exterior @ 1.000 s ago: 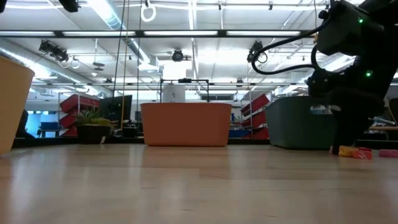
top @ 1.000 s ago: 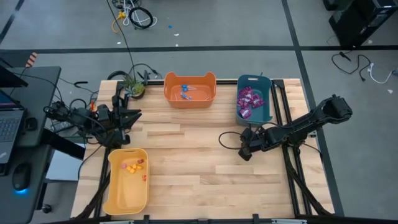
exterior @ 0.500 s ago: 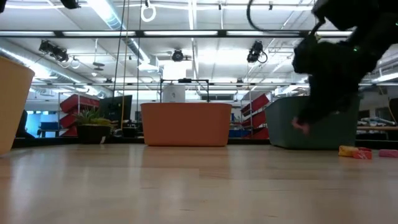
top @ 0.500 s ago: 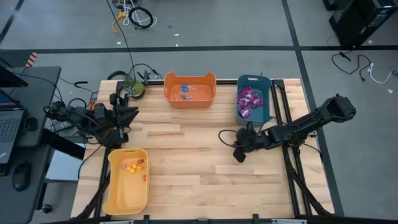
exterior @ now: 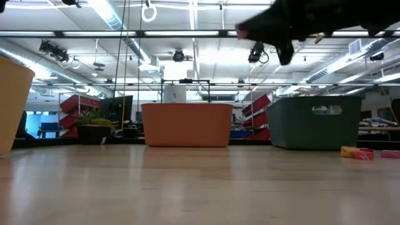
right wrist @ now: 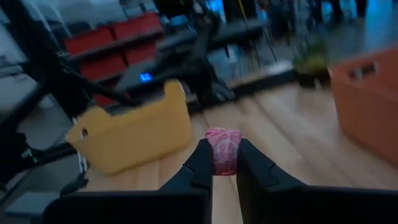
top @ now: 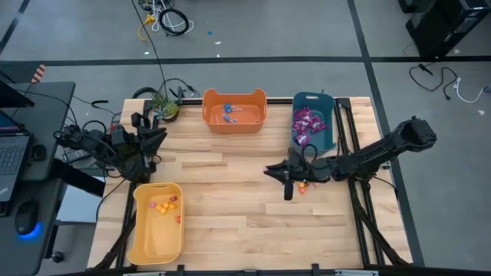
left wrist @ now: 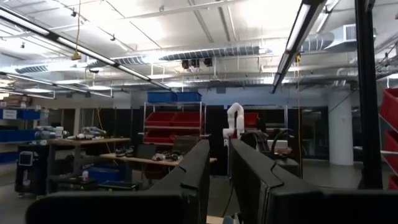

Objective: Sort candy
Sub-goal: Put the left pink candy into the yellow bin

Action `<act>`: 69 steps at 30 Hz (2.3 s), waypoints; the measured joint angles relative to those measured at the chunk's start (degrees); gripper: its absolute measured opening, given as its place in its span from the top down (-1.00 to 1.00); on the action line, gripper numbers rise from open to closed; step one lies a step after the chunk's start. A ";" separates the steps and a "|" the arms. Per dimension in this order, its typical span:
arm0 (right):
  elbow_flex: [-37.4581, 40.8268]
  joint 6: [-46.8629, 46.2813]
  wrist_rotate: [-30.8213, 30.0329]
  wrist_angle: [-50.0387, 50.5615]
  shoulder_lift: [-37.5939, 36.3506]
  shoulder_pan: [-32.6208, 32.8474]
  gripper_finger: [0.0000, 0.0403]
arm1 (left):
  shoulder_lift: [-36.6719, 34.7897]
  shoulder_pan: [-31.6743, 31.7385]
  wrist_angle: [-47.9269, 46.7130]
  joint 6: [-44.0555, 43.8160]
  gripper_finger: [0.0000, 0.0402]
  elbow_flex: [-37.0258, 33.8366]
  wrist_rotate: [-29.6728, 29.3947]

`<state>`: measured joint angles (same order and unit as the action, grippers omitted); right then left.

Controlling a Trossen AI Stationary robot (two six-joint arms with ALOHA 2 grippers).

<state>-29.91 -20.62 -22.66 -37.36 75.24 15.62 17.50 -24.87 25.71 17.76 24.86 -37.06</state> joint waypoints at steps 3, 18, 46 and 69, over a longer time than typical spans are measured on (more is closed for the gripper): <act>-1.97 3.48 1.02 -4.14 3.43 0.00 0.84 | -0.47 -0.01 -0.24 -0.10 0.67 0.33 0.04; -32.22 17.77 11.58 -4.17 28.88 -0.44 0.85 | -6.50 -0.02 -1.41 -8.97 0.67 2.16 0.46; -76.64 16.19 24.35 -3.59 65.59 -7.38 0.85 | -11.95 0.00 -7.51 -9.29 0.67 2.19 1.52; -84.46 11.65 25.17 0.31 74.87 -7.63 0.55 | -11.93 0.00 -7.71 -9.08 0.67 2.16 1.69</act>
<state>-114.37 -8.98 2.51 -37.06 150.10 7.99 5.56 -24.86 18.00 8.67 27.03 -35.38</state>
